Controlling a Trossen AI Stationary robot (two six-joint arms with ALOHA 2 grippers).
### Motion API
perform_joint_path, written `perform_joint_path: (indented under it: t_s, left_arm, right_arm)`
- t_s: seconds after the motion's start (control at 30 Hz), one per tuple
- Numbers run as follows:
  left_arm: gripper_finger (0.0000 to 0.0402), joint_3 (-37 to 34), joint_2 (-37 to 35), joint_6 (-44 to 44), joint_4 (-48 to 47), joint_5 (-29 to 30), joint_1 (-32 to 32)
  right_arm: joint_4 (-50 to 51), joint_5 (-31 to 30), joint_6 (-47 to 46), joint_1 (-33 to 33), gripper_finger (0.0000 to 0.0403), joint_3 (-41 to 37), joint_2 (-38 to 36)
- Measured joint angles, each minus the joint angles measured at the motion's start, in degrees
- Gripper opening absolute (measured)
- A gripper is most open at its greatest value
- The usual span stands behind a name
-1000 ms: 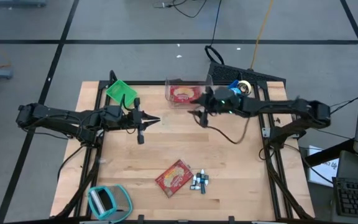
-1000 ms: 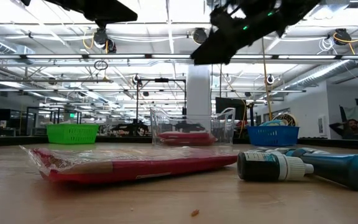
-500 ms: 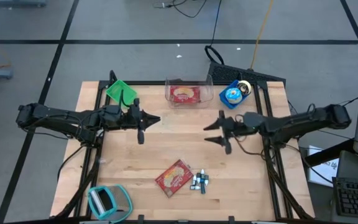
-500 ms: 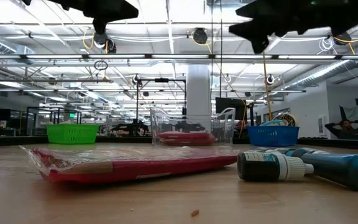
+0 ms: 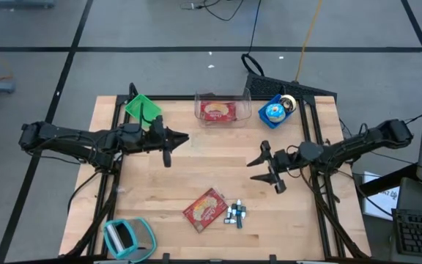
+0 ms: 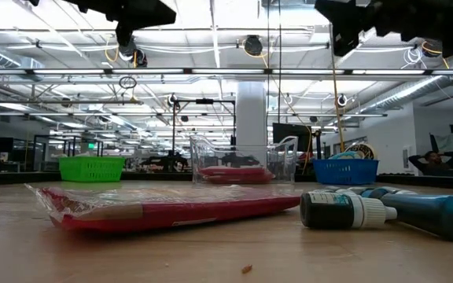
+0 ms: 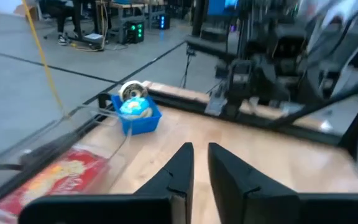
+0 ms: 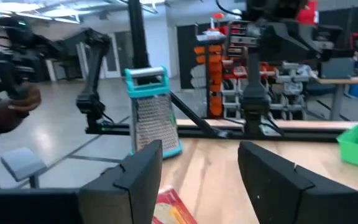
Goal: Pick & Place Food Item
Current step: Put the popcorn bag into the transparent bin
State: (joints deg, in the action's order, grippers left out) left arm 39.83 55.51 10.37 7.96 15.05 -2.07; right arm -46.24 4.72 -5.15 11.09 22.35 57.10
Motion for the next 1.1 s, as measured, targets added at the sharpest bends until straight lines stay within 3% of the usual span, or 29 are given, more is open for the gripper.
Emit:
perform_joint_path:
  t_s: [0.2, 0.33, 0.4, 0.67, 0.93, 1.1]
  left_arm:
    - [0.0141, 0.0, -0.02, 2.0, 1.95, -1.12, -1.5]
    - [0.019, 0.08, 3.63, 0.3, -0.92, -12.27, -3.81]
    - [0.0202, 0.04, 7.62, 0.72, -2.06, -15.15, -6.89]
    - [0.0196, 0.96, 24.79, 4.81, -2.35, -13.76, -16.72]
    - [0.0174, 0.98, 34.45, 5.05, -0.32, -12.6, -20.76]
    - [0.0165, 0.98, 38.56, 5.24, 4.65, -16.11, -21.5]
  right_arm:
    - [-2.97, 0.06, 0.56, 1.81, 0.0201, 0.0, -0.02]
    - [-3.28, 0.06, 1.41, 2.21, 0.0199, 0.0, 0.0]
    - [-3.27, 0.03, 1.37, 2.21, 0.0197, 0.0, 0.0]
    - [-3.23, -0.11, 1.51, 2.17, 0.0197, 0.0, 0.01]
    - [-2.6, -0.14, 1.51, 2.14, 0.0196, 0.0, 0.0]
    - [-2.09, -0.16, 1.51, 2.14, 0.0196, 0.0, 0.0]
